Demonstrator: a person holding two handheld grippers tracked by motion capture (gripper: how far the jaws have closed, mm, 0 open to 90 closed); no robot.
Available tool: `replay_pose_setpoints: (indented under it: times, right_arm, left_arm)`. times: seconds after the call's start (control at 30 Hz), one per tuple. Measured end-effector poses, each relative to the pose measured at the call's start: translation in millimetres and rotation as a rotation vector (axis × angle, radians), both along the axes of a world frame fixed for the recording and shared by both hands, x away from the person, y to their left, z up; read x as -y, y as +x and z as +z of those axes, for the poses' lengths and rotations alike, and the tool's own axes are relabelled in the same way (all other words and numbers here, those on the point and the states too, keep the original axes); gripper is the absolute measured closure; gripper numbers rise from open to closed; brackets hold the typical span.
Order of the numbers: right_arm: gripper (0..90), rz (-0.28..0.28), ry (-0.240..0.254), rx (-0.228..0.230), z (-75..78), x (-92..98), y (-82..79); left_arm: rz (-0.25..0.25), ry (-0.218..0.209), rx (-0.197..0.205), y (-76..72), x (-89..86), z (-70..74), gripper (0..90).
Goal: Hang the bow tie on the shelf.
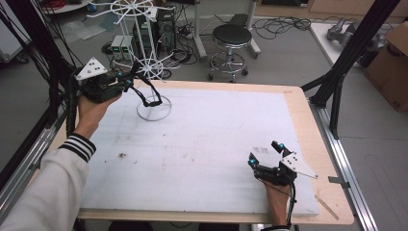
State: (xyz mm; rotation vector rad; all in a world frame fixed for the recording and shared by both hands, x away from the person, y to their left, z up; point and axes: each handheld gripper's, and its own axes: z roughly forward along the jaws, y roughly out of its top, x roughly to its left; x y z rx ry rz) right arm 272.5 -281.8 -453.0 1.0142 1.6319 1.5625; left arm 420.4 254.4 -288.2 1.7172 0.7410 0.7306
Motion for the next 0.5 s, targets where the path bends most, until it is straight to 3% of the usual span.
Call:
replay_pose_setpoints:
  times: [0.23, 0.5]
  right_arm:
    - [2.5, 0.001, -0.003, 0.000, 0.1, 0.0, -0.1]
    - [2.5, -0.001, 0.002, -0.003, 0.0, -0.1, -0.1]
  left_arm:
    - [0.016, 0.005, 0.000, -0.3, -0.3, 0.4, 70.8]
    - [0.006, -0.029, 0.015, -2.6, 0.6, 2.6, 66.8]
